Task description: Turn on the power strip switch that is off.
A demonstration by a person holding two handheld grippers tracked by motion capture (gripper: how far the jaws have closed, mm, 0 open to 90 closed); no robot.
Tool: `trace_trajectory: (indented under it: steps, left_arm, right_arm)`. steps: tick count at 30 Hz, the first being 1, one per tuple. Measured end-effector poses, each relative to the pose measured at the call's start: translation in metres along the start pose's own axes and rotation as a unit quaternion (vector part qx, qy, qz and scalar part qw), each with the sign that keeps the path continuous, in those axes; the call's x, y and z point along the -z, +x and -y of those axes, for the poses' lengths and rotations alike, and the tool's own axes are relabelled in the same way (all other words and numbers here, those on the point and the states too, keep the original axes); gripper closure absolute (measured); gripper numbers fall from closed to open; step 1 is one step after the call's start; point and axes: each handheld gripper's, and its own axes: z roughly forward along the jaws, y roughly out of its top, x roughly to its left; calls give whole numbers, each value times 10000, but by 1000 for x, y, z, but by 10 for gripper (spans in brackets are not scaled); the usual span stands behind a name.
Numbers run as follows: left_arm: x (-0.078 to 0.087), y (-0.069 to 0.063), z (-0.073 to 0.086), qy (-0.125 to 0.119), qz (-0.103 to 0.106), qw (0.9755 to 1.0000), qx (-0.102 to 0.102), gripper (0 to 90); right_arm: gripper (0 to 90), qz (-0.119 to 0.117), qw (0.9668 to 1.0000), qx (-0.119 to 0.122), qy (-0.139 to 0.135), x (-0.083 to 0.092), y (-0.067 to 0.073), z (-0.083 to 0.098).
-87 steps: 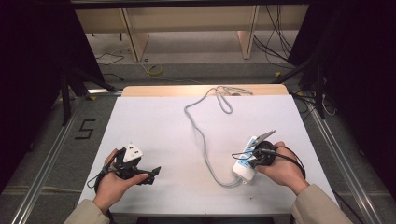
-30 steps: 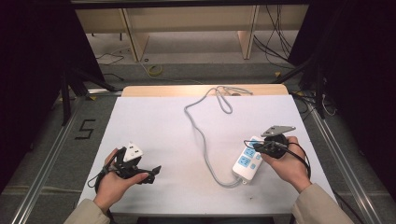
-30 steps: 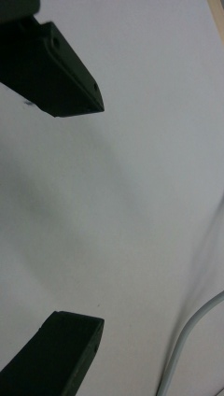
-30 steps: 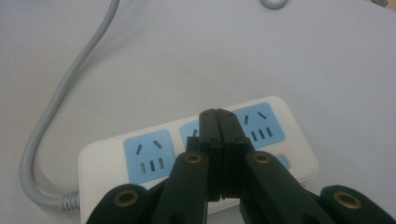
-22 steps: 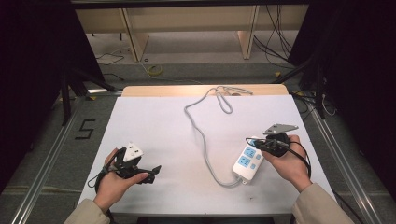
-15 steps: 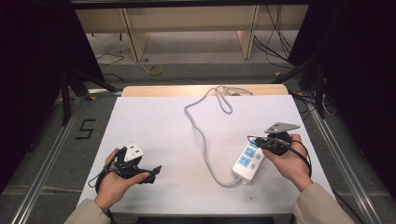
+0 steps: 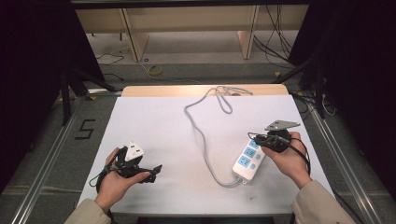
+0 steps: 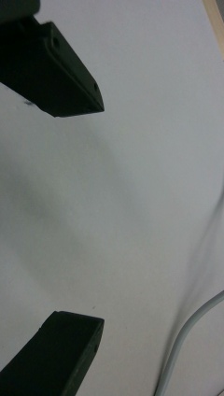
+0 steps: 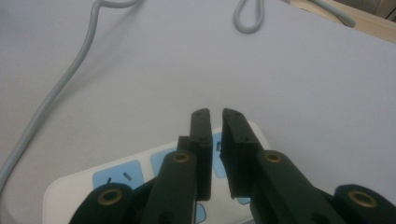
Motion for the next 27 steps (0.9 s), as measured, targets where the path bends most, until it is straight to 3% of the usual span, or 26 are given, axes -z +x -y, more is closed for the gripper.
trace_trajectory:
  steps: [17, 27]
  left_arm:
    - [-2, 0, -2, -16, -23, 10000, -24, 0]
    - [-4, 0, -3, -15, -26, 10000, -37, 0]
  right_arm:
    - [737, 20, 9996, -218, -170, -14, -12, -1]
    - [604, -20, 9987, -302, -413, -22, -18, -3]
